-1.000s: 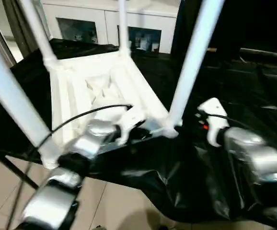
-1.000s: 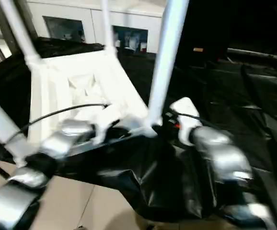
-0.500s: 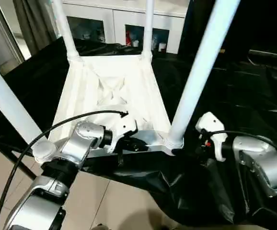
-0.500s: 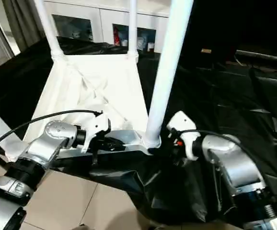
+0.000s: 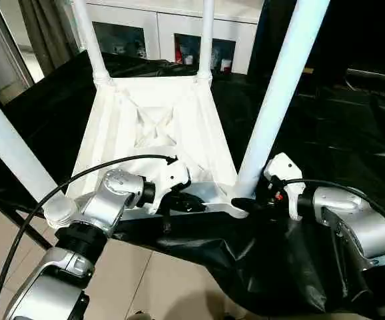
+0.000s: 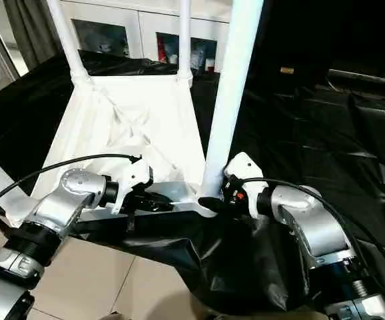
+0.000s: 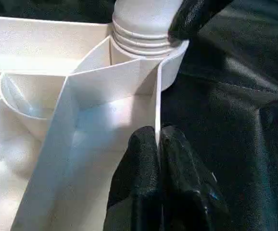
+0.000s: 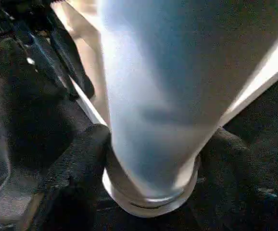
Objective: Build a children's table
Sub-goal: Rotate leg to tighten
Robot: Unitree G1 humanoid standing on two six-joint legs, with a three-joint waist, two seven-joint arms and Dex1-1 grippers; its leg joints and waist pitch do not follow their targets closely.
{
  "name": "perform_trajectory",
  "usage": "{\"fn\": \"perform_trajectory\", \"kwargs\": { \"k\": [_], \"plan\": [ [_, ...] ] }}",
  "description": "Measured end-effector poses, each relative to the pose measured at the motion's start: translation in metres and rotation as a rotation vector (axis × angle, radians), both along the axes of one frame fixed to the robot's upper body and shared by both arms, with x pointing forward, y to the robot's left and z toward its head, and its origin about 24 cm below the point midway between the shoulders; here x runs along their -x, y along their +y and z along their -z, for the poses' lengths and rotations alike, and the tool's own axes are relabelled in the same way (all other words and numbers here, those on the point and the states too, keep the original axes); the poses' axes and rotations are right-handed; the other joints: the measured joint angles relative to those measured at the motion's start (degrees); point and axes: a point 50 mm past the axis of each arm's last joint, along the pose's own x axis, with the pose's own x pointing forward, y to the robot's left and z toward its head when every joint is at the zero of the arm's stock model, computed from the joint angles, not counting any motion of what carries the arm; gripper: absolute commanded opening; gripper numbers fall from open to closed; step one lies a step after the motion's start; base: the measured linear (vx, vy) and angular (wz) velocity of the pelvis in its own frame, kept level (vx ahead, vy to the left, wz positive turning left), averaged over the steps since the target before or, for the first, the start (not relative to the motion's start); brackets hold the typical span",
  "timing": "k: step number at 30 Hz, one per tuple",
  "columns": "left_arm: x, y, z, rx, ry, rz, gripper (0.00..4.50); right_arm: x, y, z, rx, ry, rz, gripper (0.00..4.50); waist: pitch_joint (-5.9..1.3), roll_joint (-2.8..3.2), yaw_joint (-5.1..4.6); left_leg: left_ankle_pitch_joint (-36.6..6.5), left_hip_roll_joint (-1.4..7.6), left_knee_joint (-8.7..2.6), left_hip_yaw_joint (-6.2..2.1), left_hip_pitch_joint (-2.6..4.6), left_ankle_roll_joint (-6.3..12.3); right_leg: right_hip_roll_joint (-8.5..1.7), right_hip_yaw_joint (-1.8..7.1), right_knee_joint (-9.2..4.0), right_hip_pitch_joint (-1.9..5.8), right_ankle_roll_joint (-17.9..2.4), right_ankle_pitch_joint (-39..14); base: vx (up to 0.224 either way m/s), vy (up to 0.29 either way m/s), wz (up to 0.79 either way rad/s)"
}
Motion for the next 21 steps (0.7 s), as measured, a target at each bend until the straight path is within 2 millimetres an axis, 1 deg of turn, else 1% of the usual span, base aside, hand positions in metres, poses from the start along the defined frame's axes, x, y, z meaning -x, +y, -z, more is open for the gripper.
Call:
{"fn": "perform_trajectory", "kwargs": {
  "k": [1, 7, 10, 21],
  "plan": [
    [0.0001, 0.0001, 0.0002, 0.000, 0.001, -0.001, 0.00, 0.0001, 0.0001, -0.0001, -0.001, -0.003, -0.002, 2.68, 0.00, 0.00, -0.03, 0.0, 0.00, 0.00, 0.00, 0.00, 0.00, 0.00, 0.00, 0.00, 0.00, 0.0, 0.0, 0.000, 0.000, 0.00],
    [0.0009, 0.0007, 0.0017, -0.002, 0.008, -0.003, 0.00, 0.0011, 0.0009, 0.0006, -0.014, -0.008, -0.003, 2.29, 0.00, 0.00, -0.22, 0.0, 0.00, -0.01, 0.00, 0.00, 0.00, 0.00, 0.00, 0.00, 0.01, 0.0, 0.0, 0.000, 0.000, 0.00],
    [0.0010, 0.0013, 0.0020, -0.004, 0.010, -0.005, 0.00, 0.0022, 0.0008, 0.0029, -0.032, -0.006, 0.014, 2.19, 0.01, -0.01, -0.35, 0.0, 0.00, -0.01, 0.00, 0.01, -0.01, 0.00, 0.00, 0.00, 0.03, 0.0, 0.0, 0.000, 0.000, 0.00],
    [0.0009, 0.0016, 0.0025, -0.006, 0.016, -0.011, 0.00, 0.0026, 0.0019, 0.0042, -0.040, -0.015, 0.023, 2.09, 0.01, -0.03, -0.49, 0.0, 0.00, -0.01, 0.00, 0.04, -0.01, 0.00, 0.00, -0.01, 0.10, 0.0, 0.0, 0.000, 0.000, 0.00]
  ]
}}
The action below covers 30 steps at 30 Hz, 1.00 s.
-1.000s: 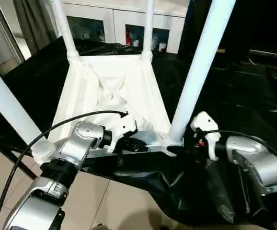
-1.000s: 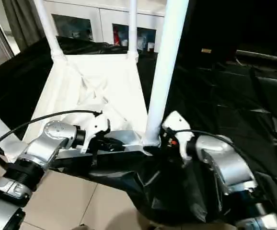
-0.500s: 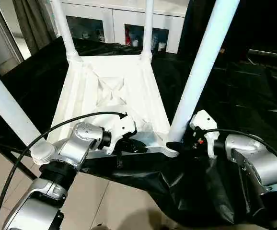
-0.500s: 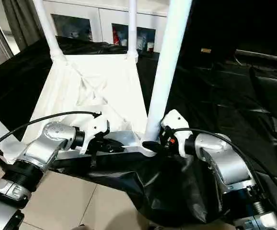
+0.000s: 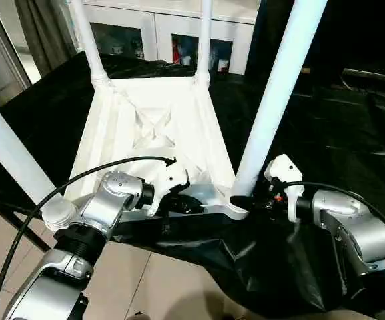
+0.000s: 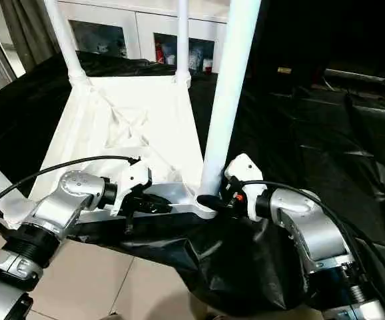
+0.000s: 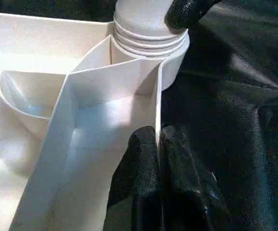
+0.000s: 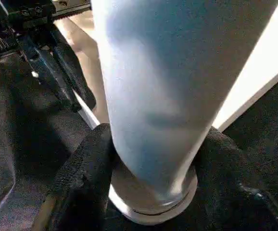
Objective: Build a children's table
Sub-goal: Rotate leg to tighten
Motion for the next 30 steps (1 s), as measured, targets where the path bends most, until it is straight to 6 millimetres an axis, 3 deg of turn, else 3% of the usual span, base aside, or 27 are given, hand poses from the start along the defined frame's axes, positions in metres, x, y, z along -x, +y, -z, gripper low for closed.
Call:
{"fn": "perform_trajectory", "kwargs": {
  "k": [5, 9, 16, 20, 23, 30],
  "plan": [
    [-0.009, -0.013, 0.001, -0.012, -0.043, -0.108, 0.00, -0.014, 0.002, 0.007, -0.039, -0.020, 0.186, 2.09, 0.00, -0.25, -0.67, 0.0, 0.00, 0.09, -0.01, 0.15, -0.01, 0.00, 0.00, -0.03, 0.19, 0.0, 0.0, 0.000, 0.000, 0.00],
    [-0.026, -0.045, 0.002, -0.029, -0.069, -0.293, 0.00, -0.035, 0.009, 0.016, -0.091, -0.043, 0.522, 2.07, -0.04, -0.41, -1.75, 0.0, -0.04, 0.14, -0.08, 0.10, -0.02, 0.00, -0.06, -0.19, 0.28, 0.0, 0.0, 0.000, 0.000, 0.00],
    [-0.032, -0.082, 0.003, -0.030, -0.089, -0.448, 0.00, -0.055, 0.026, 0.018, -0.116, -0.062, 0.835, 2.07, -0.13, -0.26, -2.32, 0.0, -0.04, 0.02, -0.17, 0.07, 0.00, 0.01, -0.28, -1.01, 0.58, 0.0, 0.0, 0.000, 0.000, 0.00],
    [-0.034, -0.084, 0.002, -0.026, -0.102, -0.450, 0.00, -0.058, 0.027, 0.018, -0.131, -0.082, 0.856, 2.07, -0.12, -0.26, -2.55, 0.0, -0.07, 0.01, -0.14, -0.03, 0.03, 0.01, -0.18, -1.09, 0.59, 0.0, 0.0, 0.000, 0.000, 0.00],
    [-0.035, -0.081, 0.001, -0.023, -0.116, -0.439, 0.00, -0.057, 0.027, 0.017, -0.139, -0.102, 0.825, 2.75, -0.12, -0.25, -2.51, 0.0, -0.08, -0.18, -0.10, 0.01, 0.04, 0.01, -0.12, -0.87, 0.51, 0.0, 0.1, 0.000, 0.000, 0.00],
    [-0.036, -0.057, -0.004, -0.012, -0.139, -0.343, 0.00, -0.048, 0.011, 0.010, -0.087, -0.116, 0.547, 3.17, 0.03, 0.02, -2.09, 0.2, 0.04, -0.70, -0.05, -0.01, 0.35, 0.17, -0.14, -0.58, 0.07, -0.4, 0.1, 0.000, 0.000, 0.00]
  ]
}}
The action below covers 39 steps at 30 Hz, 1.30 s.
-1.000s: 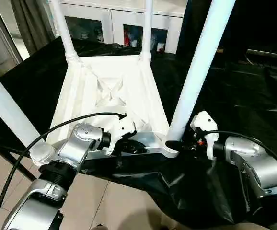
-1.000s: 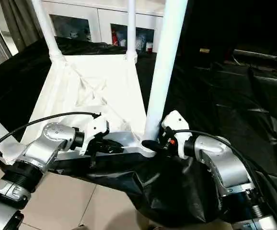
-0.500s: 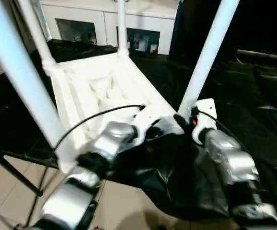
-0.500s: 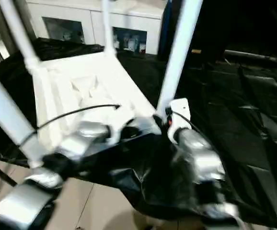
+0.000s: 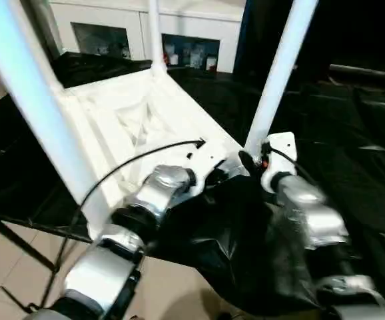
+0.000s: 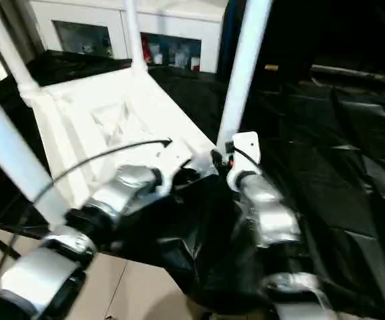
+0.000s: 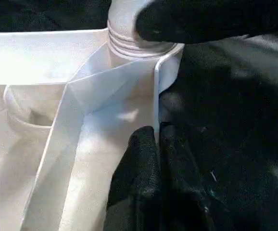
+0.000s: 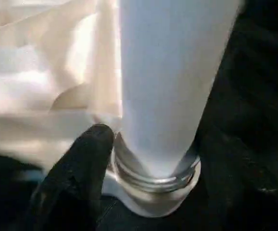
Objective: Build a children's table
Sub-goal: Rotate leg to tighten
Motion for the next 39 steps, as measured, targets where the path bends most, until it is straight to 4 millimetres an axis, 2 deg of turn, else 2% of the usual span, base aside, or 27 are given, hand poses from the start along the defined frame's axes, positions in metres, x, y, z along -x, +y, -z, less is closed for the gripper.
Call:
{"fn": "perform_trajectory", "kwargs": {
  "k": [4, 7, 9, 12, 20, 21, 24, 27, 31, 34, 39],
  "plan": [
    [0.007, 0.015, 0.000, 0.005, 0.002, 0.105, 0.00, 0.015, -0.018, -0.009, 0.083, 0.027, -0.204, 3.52, 0.09, 0.20, 0.65, 0.0, -0.01, 0.02, 0.08, -0.05, 0.02, -0.04, 0.05, -0.01, -0.04, 0.0, 0.0, 0.000, 0.000, 0.00],
    [0.012, 0.023, 0.000, 0.006, 0.011, 0.164, 0.00, 0.027, -0.027, -0.014, 0.118, 0.051, -0.333, 3.59, 0.10, 0.25, 1.40, 0.0, 0.00, 0.03, 0.13, -0.01, 0.02, -0.06, 0.07, -0.01, -0.01, 0.0, -0.1, 0.000, 0.000, 0.00],
    [0.017, 0.030, 0.000, 0.008, 0.027, 0.212, 0.00, 0.035, -0.032, -0.017, 0.150, 0.067, -0.407, 3.89, 0.11, 0.26, 1.86, 0.0, 0.00, 0.03, 0.15, 0.01, 0.01, -0.07, 0.07, -0.01, 0.00, 0.3, -0.2, 0.000, 0.000, 0.00],
    [0.024, 0.042, 0.000, 0.012, 0.050, 0.266, 0.00, 0.037, -0.036, -0.018, 0.165, 0.081, -0.441, 3.99, 0.11, 0.25, 2.00, 0.0, 0.02, 0.04, 0.15, 0.04, -0.02, -0.07, 0.08, 0.09, -0.01, 0.3, -0.2, 0.000, 0.000, 0.00],
    [0.032, 0.048, 0.000, 0.011, 0.064, 0.326, 0.00, 0.039, -0.028, -0.020, 0.132, 0.076, -0.506, 3.99, 0.11, 0.25, 2.31, 0.0, 0.02, 0.22, 0.18, 0.02, -0.09, -0.15, 0.11, 0.35, -0.03, 0.3, -0.3, 0.000, 0.000, 0.00],
    [0.032, 0.048, 0.000, 0.011, 0.068, 0.330, 0.00, 0.040, -0.028, -0.020, 0.128, 0.077, -0.511, 3.73, 0.11, 0.25, 2.45, 0.0, 0.02, 0.22, 0.18, 0.02, -0.09, -0.15, 0.11, 0.41, -0.03, 0.3, -0.3, 0.000, 0.000, 0.00],
    [0.032, 0.048, 0.000, 0.012, 0.071, 0.335, 0.00, 0.040, -0.026, -0.020, 0.124, 0.080, -0.524, 3.60, 0.11, 0.25, 2.63, 0.0, 0.02, 0.29, 0.18, 0.02, -0.08, -0.18, 0.12, 0.60, -0.09, 0.2, -0.4, 0.000, 0.000, 0.00],
    [0.032, 0.047, -0.002, 0.012, 0.070, 0.336, 0.00, 0.040, -0.024, -0.017, 0.121, 0.088, -0.529, 3.21, 0.11, 0.25, 2.72, 0.0, 0.02, 0.29, 0.18, 0.02, -0.08, -0.18, 0.12, 0.65, -0.12, 0.2, -0.4, 0.000, 0.000, 0.00],
    [0.034, 0.047, -0.001, 0.014, 0.067, 0.339, 0.00, 0.041, -0.020, -0.012, 0.118, 0.099, -0.545, 3.11, 0.10, 0.24, 2.76, 0.0, 0.02, 0.32, 0.18, 0.00, -0.04, -0.18, 0.13, 0.66, -0.14, 0.2, -0.4, 0.000, 0.000, 0.00],
    [0.035, 0.047, 0.000, 0.014, 0.073, 0.342, 0.00, 0.042, -0.019, -0.010, 0.116, 0.108, -0.553, 2.73, 0.10, 0.24, 2.82, 0.0, 0.02, 0.33, 0.18, 0.00, -0.04, -0.18, 0.13, 0.67, -0.14, 0.2, -0.4, 0.000, 0.000, 0.00],
    [0.035, 0.049, 0.000, 0.011, 0.079, 0.341, 0.00, 0.042, -0.018, -0.009, 0.112, 0.111, -0.555, 2.59, 0.10, 0.24, 2.77, 0.0, 0.02, 0.36, 0.18, 0.01, -0.03, -0.17, 0.14, 0.71, -0.14, 0.2, -0.4, 0.000, 0.000, 0.00]
  ]
}}
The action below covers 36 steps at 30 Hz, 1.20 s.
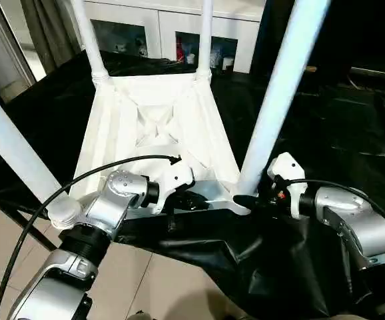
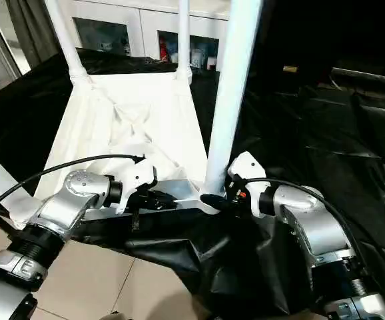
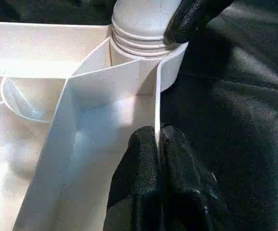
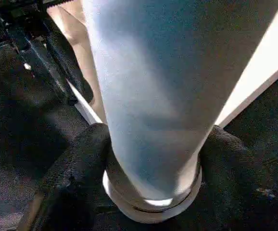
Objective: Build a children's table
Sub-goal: Rotate leg to tighten
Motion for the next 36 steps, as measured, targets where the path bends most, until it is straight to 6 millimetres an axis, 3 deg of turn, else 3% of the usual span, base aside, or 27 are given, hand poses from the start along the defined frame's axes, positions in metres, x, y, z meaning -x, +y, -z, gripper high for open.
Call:
{"fn": "perform_trajectory", "kwargs": {
  "k": [16, 22, 27, 33, 36],
  "plan": [
    [-0.002, 0.001, 0.002, -0.004, 0.002, -0.034, 0.00, -0.003, 0.004, 0.005, -0.031, -0.003, 0.047, 2.51, -0.01, -0.01, -0.21, 0.0, 0.03, 0.16, 0.00, 0.01, 0.00, 0.01, 0.01, 0.07, 0.03, 0.0, 0.0, 0.000, 0.000, 0.00],
    [-0.025, -0.037, 0.005, -0.013, -0.019, -0.268, 0.00, -0.030, 0.011, 0.017, -0.079, -0.050, 0.462, 2.50, -0.08, 0.02, -1.31, -0.1, 0.02, 0.52, -0.03, 0.14, -0.31, 0.01, 0.02, 0.05, 0.28, 0.0, 0.2, 0.000, 0.000, 0.00],
    [-0.034, -0.061, 0.004, -0.016, -0.026, -0.406, 0.00, -0.052, 0.035, 0.019, -0.117, -0.053, 0.754, 2.50, -0.20, 0.16, -2.46, -0.1, 0.02, 0.48, -0.15, 0.13, -0.37, 0.07, -0.02, 0.04, 0.28, 0.0, 0.2, 0.000, 0.000, 0.00],
    [-0.038, -0.069, 0.002, -0.027, -0.044, -0.430, 0.00, -0.058, 0.040, 0.015, -0.154, -0.072, 0.831, 2.50, -0.23, 0.20, -2.66, -0.1, 0.02, 0.47, -0.17, 0.06, -0.20, 0.07, -0.04, -0.02, 0.27, 0.0, 0.2, 0.000, 0.000, 0.00],
    [-0.038, -0.068, 0.003, -0.023, -0.056, -0.424, 0.00, -0.058, 0.041, 0.014, -0.148, -0.093, 0.815, 2.91, -0.22, 0.22, -2.71, 0.0, 0.03, 0.46, -0.15, 0.06, -0.13, 0.08, -0.04, 0.00, 0.24, 0.0, 0.2, 0.000, 0.000, 0.00]
  ]
}}
